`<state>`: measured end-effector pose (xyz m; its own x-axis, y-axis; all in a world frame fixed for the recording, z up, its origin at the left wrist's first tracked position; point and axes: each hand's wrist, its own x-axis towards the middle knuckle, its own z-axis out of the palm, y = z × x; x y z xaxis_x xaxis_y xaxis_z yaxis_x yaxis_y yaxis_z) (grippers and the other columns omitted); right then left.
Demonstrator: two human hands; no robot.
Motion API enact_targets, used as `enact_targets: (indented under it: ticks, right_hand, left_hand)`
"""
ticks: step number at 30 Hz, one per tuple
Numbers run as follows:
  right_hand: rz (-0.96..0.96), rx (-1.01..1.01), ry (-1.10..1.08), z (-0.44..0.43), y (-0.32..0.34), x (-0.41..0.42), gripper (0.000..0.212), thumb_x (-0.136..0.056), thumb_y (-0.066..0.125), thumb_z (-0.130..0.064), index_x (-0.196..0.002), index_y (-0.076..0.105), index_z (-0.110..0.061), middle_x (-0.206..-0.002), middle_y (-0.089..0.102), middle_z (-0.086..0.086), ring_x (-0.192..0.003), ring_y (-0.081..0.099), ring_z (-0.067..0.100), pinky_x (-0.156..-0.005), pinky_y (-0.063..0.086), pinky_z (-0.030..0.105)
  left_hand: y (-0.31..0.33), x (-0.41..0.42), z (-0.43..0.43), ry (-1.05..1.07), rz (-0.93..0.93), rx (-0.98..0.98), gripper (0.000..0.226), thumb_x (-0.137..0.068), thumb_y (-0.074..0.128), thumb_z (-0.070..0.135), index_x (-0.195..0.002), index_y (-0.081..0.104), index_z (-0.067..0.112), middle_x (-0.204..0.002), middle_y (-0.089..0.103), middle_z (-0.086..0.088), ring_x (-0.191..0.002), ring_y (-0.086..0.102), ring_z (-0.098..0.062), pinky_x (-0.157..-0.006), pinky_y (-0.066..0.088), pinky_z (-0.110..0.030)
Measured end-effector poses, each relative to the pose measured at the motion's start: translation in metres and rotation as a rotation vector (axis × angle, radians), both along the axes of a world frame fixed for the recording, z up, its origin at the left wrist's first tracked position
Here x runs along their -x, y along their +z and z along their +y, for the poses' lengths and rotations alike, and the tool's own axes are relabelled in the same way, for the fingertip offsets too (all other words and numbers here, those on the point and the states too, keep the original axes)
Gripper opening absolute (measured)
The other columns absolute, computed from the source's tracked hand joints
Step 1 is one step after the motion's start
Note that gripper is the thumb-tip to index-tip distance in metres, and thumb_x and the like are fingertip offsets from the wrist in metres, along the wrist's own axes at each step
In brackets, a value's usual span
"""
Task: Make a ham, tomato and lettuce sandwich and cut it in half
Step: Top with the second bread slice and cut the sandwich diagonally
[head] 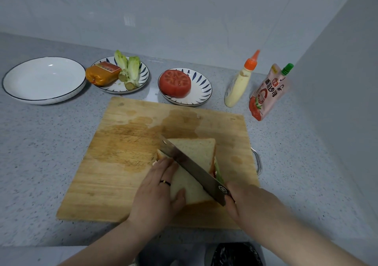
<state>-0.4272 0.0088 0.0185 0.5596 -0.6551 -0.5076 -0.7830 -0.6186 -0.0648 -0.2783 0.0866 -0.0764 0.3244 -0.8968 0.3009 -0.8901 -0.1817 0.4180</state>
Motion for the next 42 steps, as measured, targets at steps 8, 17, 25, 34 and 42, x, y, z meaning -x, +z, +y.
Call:
enact_targets:
  ticks: [8, 17, 25, 34, 42]
  right_hand:
    - [0.018, 0.003, -0.005, 0.003, 0.008, 0.009, 0.031, -0.098, 0.027, -0.031, -0.067, 0.02, -0.029, -0.062, 0.027, -0.008, -0.052, 0.023, 0.003, -0.046, 0.019, 0.018]
    - [0.056, -0.001, -0.066, 0.006, -0.011, 0.008, 0.037, -0.096, 0.028, -0.034, -0.061, 0.016, -0.031, -0.063, 0.027, -0.006, -0.057, 0.032, 0.014, -0.049, 0.025, 0.025]
    - [-0.042, 0.007, -0.034, 0.005, -0.019, 0.018, 0.012, -0.097, 0.028, -0.031, -0.101, 0.039, -0.029, -0.062, 0.029, -0.009, -0.053, 0.031, 0.009, -0.046, 0.021, 0.02]
    - [-0.037, 0.002, -0.071, 0.009, -0.02, 0.009, 0.03, -0.097, 0.027, -0.033, -0.068, 0.022, -0.03, -0.063, 0.029, -0.008, -0.052, 0.026, 0.003, -0.046, 0.02, 0.019]
    - [0.026, -0.025, -0.085, 0.007, -0.013, 0.025, 0.036, -0.096, 0.03, -0.033, -0.062, 0.019, -0.029, -0.063, 0.03, -0.009, -0.054, 0.027, 0.004, -0.048, 0.022, 0.02]
  left_hand:
    - [-0.002, -0.001, 0.001, -0.004, -0.019, 0.023, 0.064, -0.046, 0.088, 0.015, -0.101, 0.064, -0.006, -0.103, 0.065, -0.023, -0.095, 0.064, -0.04, -0.073, 0.047, -0.057]
    - [-0.004, -0.001, -0.001, -0.014, 0.005, 0.032, 0.056, -0.053, 0.078, 0.024, -0.101, 0.065, -0.003, -0.103, 0.066, -0.019, -0.092, 0.066, -0.036, -0.072, 0.051, -0.047]
    - [-0.007, 0.001, 0.0, -0.024, 0.061, 0.023, 0.063, -0.05, 0.087, 0.012, -0.106, 0.062, -0.006, -0.107, 0.063, -0.024, -0.096, 0.062, -0.042, -0.083, 0.039, -0.051]
    - [-0.011, 0.0, 0.001, -0.035, 0.148, 0.002, 0.058, -0.059, 0.082, 0.013, -0.11, 0.06, -0.004, -0.114, 0.06, -0.023, -0.103, 0.059, -0.041, -0.088, 0.037, -0.043]
    - [-0.011, 0.001, 0.0, -0.024, 0.071, 0.046, 0.059, -0.051, 0.085, 0.012, -0.103, 0.063, -0.005, -0.106, 0.064, -0.023, -0.095, 0.063, -0.041, -0.083, 0.039, -0.048]
